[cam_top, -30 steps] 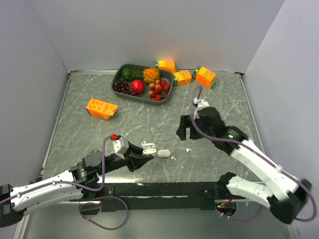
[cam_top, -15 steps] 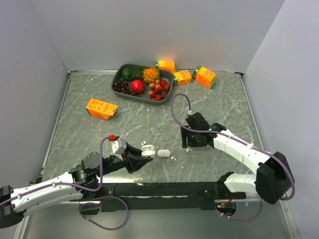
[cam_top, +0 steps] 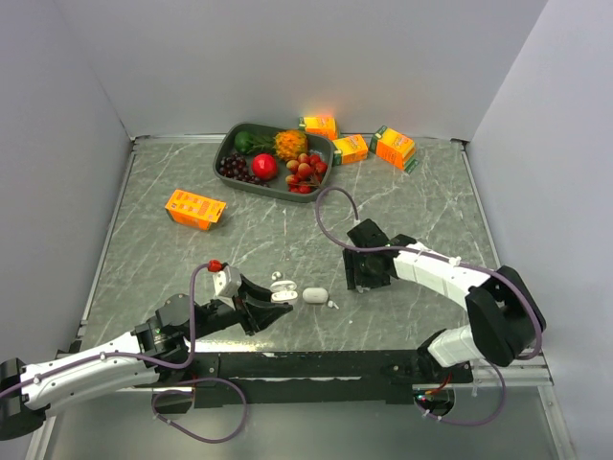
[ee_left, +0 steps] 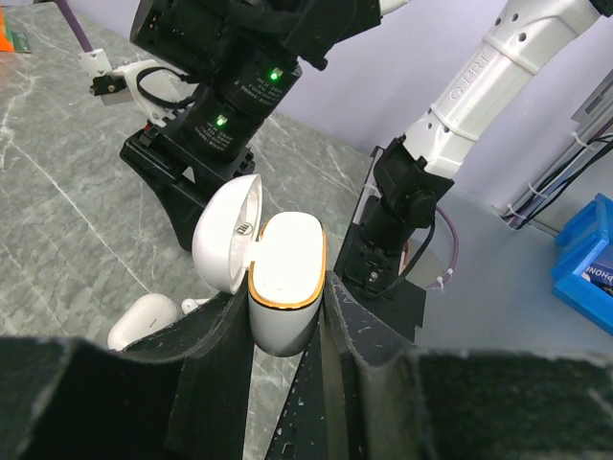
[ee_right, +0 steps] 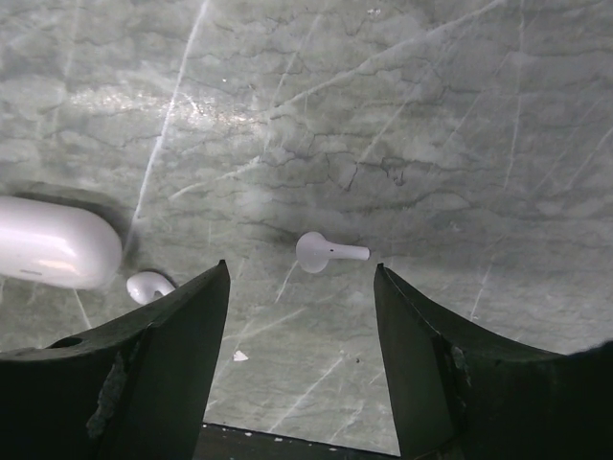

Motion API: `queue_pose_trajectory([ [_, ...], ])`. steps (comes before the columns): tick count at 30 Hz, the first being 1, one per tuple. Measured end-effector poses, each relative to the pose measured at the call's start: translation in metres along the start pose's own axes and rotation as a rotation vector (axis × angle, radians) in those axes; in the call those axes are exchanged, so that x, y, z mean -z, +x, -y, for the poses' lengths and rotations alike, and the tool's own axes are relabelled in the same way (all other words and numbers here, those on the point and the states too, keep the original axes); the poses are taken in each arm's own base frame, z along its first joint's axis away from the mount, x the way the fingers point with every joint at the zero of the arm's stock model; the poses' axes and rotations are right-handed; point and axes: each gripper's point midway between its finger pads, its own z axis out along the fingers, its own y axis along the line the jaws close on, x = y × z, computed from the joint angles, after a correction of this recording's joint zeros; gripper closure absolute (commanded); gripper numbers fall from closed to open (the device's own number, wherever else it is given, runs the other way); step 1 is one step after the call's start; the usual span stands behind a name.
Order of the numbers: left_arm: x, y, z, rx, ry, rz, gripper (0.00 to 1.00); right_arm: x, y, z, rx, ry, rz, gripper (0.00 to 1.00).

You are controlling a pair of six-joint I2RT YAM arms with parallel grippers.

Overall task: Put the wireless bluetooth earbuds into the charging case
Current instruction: Adjust the earbud at the center of the board.

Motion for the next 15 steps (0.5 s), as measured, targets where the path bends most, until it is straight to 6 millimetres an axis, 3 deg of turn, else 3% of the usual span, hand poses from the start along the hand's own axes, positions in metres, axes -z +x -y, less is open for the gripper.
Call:
queue_pose_trajectory([
  [15,0.0,0.001,0.0,0.016,-0.001,-0.003,0.99,-0.018,0.003,0.003,-0.077,0.049,-0.021,0.45],
])
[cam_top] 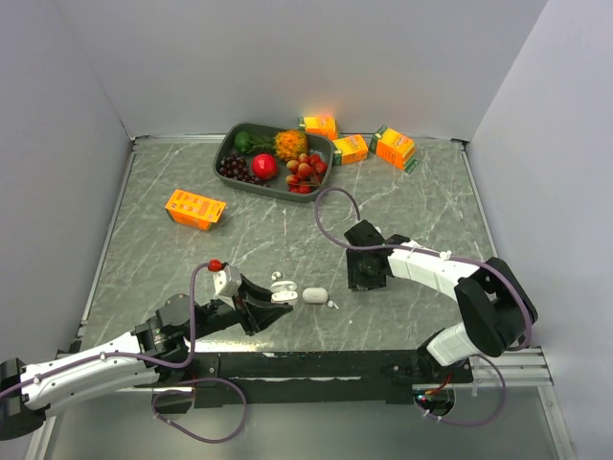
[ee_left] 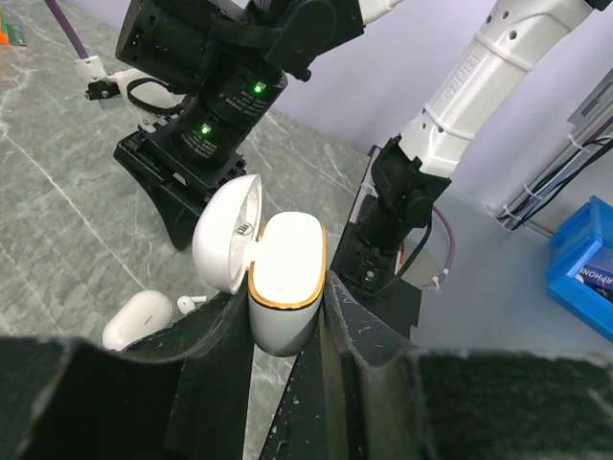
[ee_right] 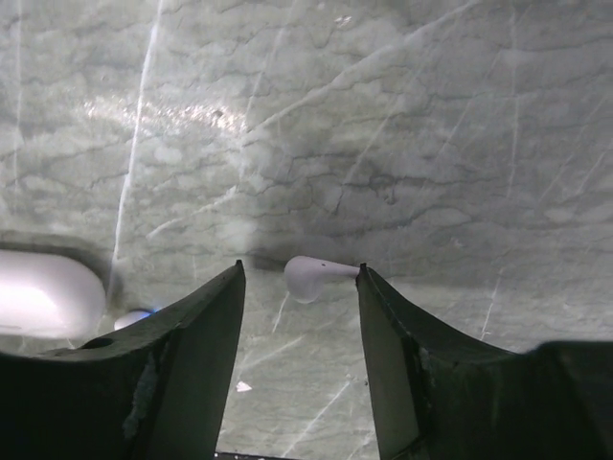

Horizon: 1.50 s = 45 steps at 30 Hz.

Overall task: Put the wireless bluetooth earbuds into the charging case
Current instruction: Adjust the earbud at the center of the board.

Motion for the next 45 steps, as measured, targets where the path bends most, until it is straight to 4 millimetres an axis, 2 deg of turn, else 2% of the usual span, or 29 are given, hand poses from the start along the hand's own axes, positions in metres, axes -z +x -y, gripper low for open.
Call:
queue_pose_trajectory([
  [6,0.0,0.0,0.0,0.001,-0.001,-0.001,0.99,-0.002,-0.002,0.005,-0.04,0.029,0.006,0.55],
  [9,0.0,0.001,0.0,0.003,-0.001,-0.004,0.99,-0.003,-0.003,0.007,-0.065,0.044,0.007,0.65],
  [20,-0.001,0.005,-0.002,0.006,-0.007,-0.019,0.99,-0.004,-0.005,0.006,-0.173,0.042,0.005,0.73],
  [22,-0.001,0.007,-0.002,0.006,-0.009,-0.024,0.99,-0.004,-0.005,0.005,-0.203,0.039,0.001,0.7],
  [26,-0.002,0.007,-0.003,0.008,-0.011,-0.027,0.99,-0.004,-0.006,0.003,-0.261,0.029,-0.008,0.55],
  [30,-0.002,0.009,-0.003,0.011,-0.012,-0.032,0.99,-0.002,-0.009,-0.027,-0.303,-0.096,-0.035,0.47],
  [33,-0.002,0.01,-0.003,0.011,-0.012,-0.035,0.99,-0.001,-0.01,-0.037,-0.301,-0.128,-0.048,0.44],
  [37,-0.002,0.01,-0.003,0.011,-0.012,-0.035,0.99,-0.001,-0.014,-0.037,-0.279,-0.119,-0.045,0.38],
  [43,-0.003,0.01,-0.003,0.012,-0.012,-0.034,0.99,0.002,-0.022,-0.025,-0.19,-0.056,-0.013,0.24],
  [45,-0.003,0.009,-0.003,0.012,-0.012,-0.034,0.99,0.005,-0.026,-0.022,-0.146,-0.038,-0.001,0.23],
])
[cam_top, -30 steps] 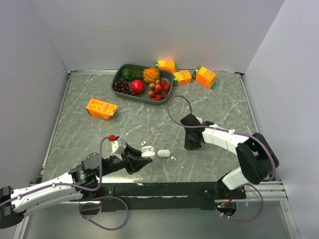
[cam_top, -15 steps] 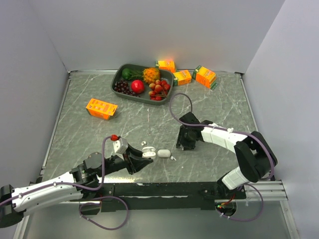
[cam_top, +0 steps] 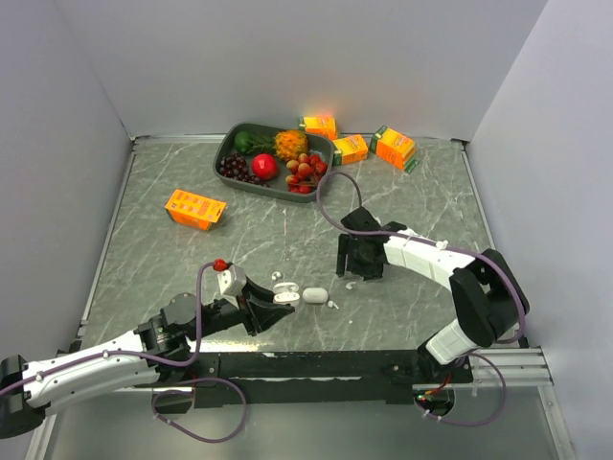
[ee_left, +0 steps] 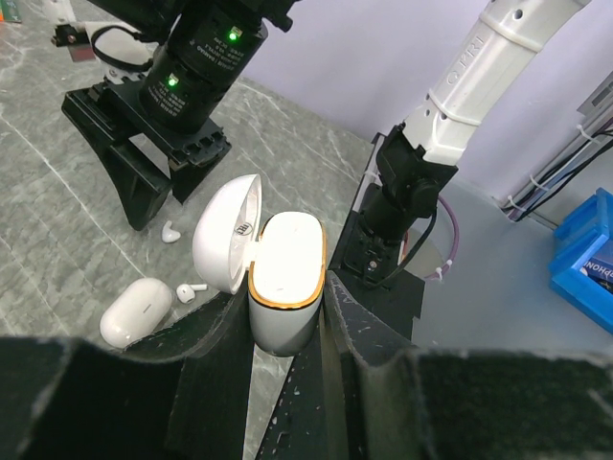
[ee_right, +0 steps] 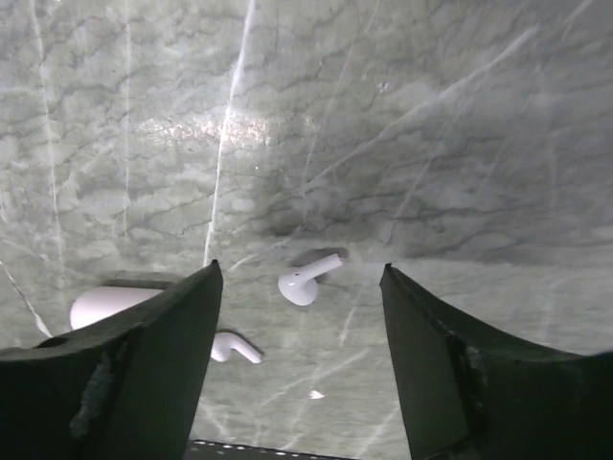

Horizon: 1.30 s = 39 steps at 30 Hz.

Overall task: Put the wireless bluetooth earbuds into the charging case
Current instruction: Adjust the earbud at the center of the board, then pick up the earbud from the center of the board.

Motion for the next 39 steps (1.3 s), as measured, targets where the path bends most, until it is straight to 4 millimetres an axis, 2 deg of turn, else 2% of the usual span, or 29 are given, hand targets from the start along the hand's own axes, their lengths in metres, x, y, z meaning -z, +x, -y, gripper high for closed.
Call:
queue_pose_trajectory([
  [3,0.0,0.0,0.0,0.0,0.0,0.0,0.99,0.004,-0.006,0.002,0.05,0.016,0.017,0.23],
  [7,-0.002,0.004,-0.002,0.001,-0.006,-0.014,0.99,0.008,-0.009,0.001,0.129,0.027,0.033,0.29],
  [13,-0.002,0.005,-0.002,0.002,-0.007,-0.017,0.99,0.014,0.002,-0.007,0.299,0.038,0.038,0.38],
  [17,-0.002,0.004,-0.003,0.002,-0.01,-0.015,0.99,0.021,0.016,-0.016,0.354,-0.017,0.07,0.39],
  [20,-0.001,0.003,-0.003,0.003,-0.012,-0.011,0.99,0.033,0.039,-0.016,0.401,-0.09,0.104,0.39],
  [24,0.0,0.002,-0.002,0.009,-0.013,-0.008,0.99,0.042,0.063,-0.031,0.487,-0.203,0.124,0.39],
  [28,0.002,0.001,-0.002,0.018,-0.016,-0.003,0.99,0.037,0.07,-0.043,0.556,-0.236,0.122,0.4],
  [34,0.004,-0.005,-0.002,0.026,-0.022,0.019,0.99,0.018,0.073,-0.045,0.653,-0.182,0.07,0.42],
  [39,0.005,-0.002,-0.003,0.029,-0.03,0.011,0.99,0.016,0.069,-0.047,0.704,-0.171,0.071,0.44],
])
